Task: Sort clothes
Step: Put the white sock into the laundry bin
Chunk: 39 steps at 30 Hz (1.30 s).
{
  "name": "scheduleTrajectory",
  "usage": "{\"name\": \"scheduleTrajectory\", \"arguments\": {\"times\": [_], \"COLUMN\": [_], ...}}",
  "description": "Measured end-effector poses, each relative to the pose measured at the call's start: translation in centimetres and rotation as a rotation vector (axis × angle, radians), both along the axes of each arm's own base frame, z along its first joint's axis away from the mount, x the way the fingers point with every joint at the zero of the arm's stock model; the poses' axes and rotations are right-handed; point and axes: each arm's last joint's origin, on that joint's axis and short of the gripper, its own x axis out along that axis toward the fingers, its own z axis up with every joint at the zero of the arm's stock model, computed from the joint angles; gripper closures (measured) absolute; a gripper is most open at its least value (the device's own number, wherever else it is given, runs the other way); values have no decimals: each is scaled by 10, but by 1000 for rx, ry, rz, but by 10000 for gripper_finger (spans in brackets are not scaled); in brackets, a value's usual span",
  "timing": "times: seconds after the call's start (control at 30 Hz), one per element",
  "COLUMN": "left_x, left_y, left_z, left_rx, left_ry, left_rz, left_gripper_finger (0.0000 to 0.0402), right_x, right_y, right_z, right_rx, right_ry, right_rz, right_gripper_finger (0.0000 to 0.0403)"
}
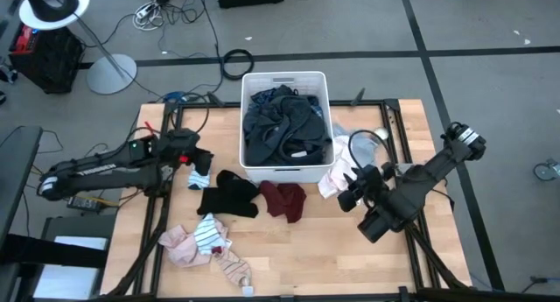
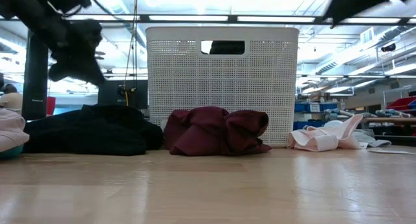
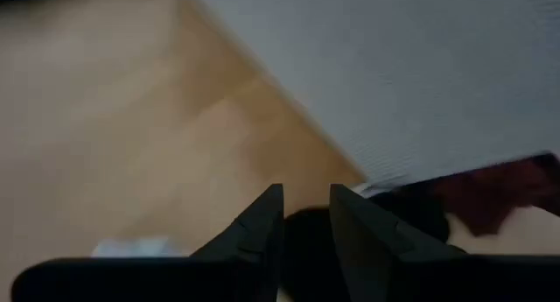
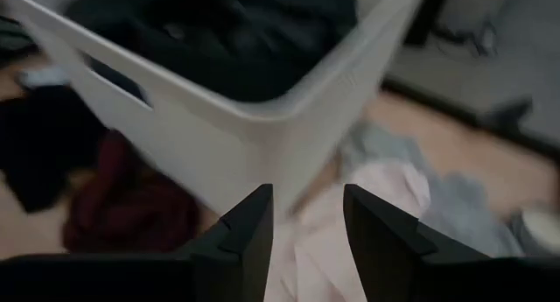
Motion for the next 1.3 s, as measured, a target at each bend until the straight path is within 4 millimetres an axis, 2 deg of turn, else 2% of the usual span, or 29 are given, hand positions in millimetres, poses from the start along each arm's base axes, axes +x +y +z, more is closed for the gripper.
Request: {"name": "scheduleTrajectory", "arguments": {"times": [0.13,0.23,0.57,0.77,0.9,1.13,1.3], "left_x": [-2,-2,2,3,2,3,2], "left_y": [8,14,37,47,49,49,48], "left_z": [-9,-13,-37,-47,-51,-52,-54], "left_rx": [-74,-106,-234,-244,-252,-204,-232], "left_ry": [74,108,310,409,451,506,521], "left_rz": [97,155,299,313,324,220,252], "left_gripper_finger": [300,300,300,300,300,300,300], "right_x": [-7,-11,-16,-16,-16,-16,-16], "right_y": [-2,-3,-8,-8,-8,-8,-8], "right_z": [-26,-33,-26,-26,-26,-26,-26], "right_rx": [62,70,83,82,81,77,77], "right_ry": [28,24,13,15,16,22,23], "right_rz": [-75,-98,-87,-83,-82,-77,-77], "right_gripper_finger": [264,263,263,265,264,265,264]}}
